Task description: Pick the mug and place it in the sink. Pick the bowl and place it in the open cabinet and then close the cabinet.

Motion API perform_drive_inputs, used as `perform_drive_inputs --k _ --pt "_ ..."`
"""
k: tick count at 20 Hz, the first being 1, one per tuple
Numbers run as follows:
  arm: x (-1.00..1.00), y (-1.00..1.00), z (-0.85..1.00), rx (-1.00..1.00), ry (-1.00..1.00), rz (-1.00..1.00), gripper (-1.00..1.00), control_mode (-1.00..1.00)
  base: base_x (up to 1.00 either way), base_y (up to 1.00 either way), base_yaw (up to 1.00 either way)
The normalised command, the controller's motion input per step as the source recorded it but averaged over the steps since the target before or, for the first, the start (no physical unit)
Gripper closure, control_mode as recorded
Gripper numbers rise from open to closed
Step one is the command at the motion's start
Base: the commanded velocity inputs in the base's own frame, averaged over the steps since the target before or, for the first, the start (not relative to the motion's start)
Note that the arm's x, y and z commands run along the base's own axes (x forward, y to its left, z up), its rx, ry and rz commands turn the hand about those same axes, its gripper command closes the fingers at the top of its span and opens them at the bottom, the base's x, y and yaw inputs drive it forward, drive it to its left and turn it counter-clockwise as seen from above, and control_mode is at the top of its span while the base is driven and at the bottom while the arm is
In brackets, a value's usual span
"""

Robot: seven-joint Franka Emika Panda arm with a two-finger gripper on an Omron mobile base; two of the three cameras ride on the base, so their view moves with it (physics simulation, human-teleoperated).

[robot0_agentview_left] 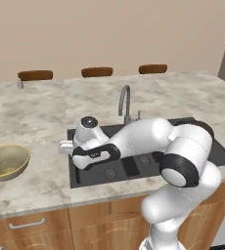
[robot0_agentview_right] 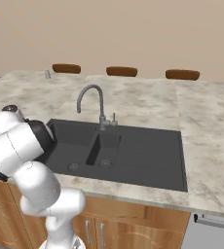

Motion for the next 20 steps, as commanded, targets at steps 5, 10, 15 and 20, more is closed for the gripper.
perform_drive_inputs --k 5,10,15,20 --pt "0.0 -0.61 0.0 0.01 0.0 -0.02 1.0 -1.0 0.0 0.0 0.0" --pt "0.01 -0.43 -0.11 0.03 0.0 0.0 1.0 -1.0 0.0 0.0 0.0" --pt "0.09 -0.29 -0.24 0.02 0.03 0.0 1.0 -1.0 0.0 0.0 0.0" --pt "0.06 -0.28 -0.19 0.0 0.0 0.0 1.0 -1.0 0.0 0.0 0.0"
